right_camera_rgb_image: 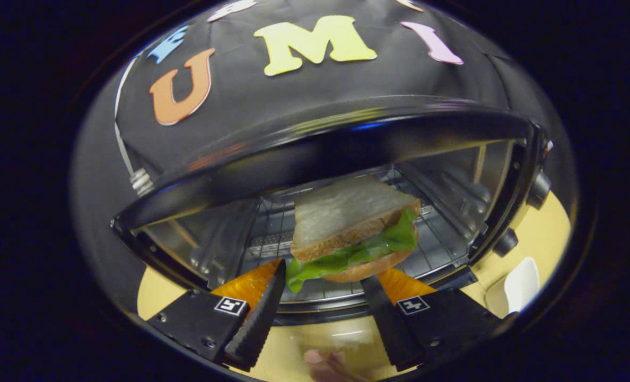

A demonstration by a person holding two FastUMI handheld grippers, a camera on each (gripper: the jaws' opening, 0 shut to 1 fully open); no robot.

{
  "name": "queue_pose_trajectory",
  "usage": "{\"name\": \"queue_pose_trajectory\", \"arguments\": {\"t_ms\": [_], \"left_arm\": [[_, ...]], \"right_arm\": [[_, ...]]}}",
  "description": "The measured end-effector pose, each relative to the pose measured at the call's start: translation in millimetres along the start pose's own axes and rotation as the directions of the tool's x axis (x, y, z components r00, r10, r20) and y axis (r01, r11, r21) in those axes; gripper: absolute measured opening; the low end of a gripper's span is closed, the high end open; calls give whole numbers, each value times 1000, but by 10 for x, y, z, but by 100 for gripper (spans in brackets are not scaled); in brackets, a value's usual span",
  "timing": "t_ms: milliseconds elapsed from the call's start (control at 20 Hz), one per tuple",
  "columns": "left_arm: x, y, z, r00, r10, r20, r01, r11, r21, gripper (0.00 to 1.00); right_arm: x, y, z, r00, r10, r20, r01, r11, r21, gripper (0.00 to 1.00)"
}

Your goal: Open the electric oven with the left hand, put the food in, and close the electric oven.

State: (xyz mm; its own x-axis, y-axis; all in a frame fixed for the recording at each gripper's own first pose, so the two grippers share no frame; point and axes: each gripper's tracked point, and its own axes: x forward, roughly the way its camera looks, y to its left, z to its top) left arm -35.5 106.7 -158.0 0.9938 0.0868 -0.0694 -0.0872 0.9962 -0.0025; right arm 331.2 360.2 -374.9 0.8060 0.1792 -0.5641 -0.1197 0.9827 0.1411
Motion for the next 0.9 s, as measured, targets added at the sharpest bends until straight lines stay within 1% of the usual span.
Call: {"name": "queue_pose_trajectory", "arguments": {"t_ms": [100,200,300,400,550,700,800,900], "left_arm": [[16,33,-19,1000,10,-5,-10,1000,0,95],[28,35,-26,1000,4,-6,-4,1000,5,95],[30,59,20,1000,3,5,-3,1000,24,95],[43,79,52,1000,1,15,-1,1000,18,95],[51,58,66,1000,-20,9,20,999,-25,95],[80,98,85,1000,-10,3,10,1000,-21,95],[108,78,83,1000,-3,-4,3,1000,-7,95],[106,29,89,1000,-10,-4,10,1000,-6,95]], "right_arm": [[-78,41,-59,997,38,-66,-40,999,-32,89],[-178,66,-90,989,78,-129,-87,994,-72,89],[-362,118,-102,976,135,-169,-152,984,-91,88],[-598,94,-120,969,164,-187,-186,977,-106,89],[-986,52,-73,966,212,-151,-232,964,-133,89],[-1416,-67,0,960,269,-82,-278,952,-129,88],[-1696,-233,49,956,291,-29,-293,949,-113,88],[-1982,-432,211,954,292,63,-283,951,-125,88]]}}
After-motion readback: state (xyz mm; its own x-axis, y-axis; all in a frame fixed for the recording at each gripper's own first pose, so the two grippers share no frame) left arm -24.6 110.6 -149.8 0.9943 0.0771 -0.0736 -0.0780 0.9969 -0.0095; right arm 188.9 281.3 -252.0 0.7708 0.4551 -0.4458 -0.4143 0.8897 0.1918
